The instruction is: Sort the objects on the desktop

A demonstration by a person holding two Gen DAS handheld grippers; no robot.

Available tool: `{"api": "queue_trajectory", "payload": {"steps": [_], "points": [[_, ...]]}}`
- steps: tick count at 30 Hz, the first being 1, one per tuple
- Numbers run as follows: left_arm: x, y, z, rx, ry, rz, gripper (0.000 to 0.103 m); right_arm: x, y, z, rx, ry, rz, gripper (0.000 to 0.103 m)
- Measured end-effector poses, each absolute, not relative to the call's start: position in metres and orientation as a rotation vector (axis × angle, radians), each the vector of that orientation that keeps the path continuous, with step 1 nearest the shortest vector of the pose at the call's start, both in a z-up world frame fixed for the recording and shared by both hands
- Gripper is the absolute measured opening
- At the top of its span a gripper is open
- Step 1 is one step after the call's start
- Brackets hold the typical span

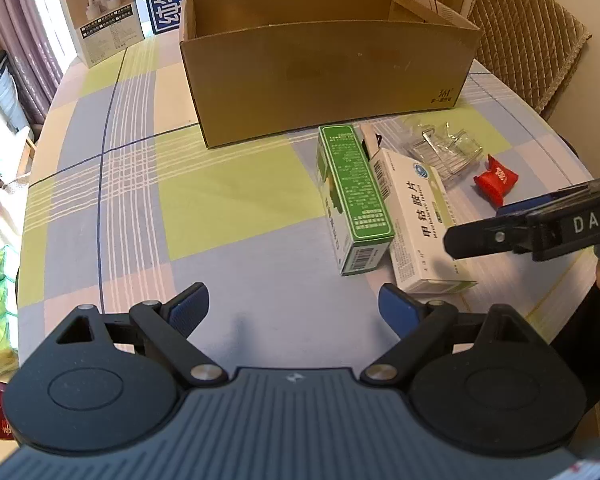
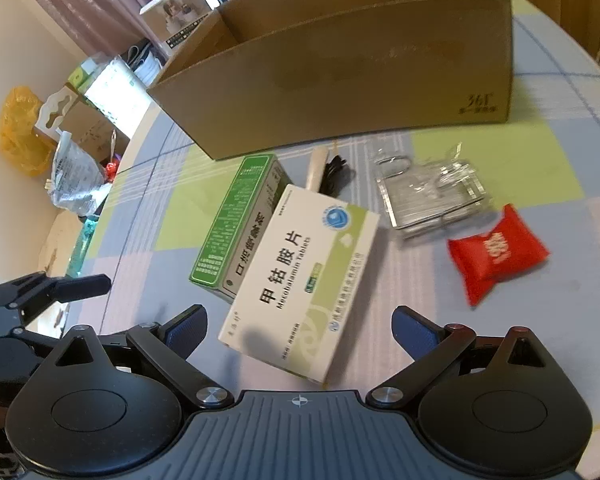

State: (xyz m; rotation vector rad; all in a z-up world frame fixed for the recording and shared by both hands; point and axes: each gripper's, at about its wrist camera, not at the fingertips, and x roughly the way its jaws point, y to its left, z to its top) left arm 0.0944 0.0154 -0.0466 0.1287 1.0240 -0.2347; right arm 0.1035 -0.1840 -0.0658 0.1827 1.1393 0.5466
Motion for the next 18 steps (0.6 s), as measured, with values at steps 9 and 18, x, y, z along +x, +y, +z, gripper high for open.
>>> {"api": "queue_trajectory", "payload": {"steps": [9,18], "points": [[0.102,0.023,-0.055,0.117,1.033,-0.244,0.089,0.114,-0.172,-0.080,0.183,1.164,0.537,0.096],[0.102,0.025,-0.060,0.121,1.047,-0.253,0.089,0.116,-0.171,-0.085,0.127,1.171,0.535,0.074]]}}
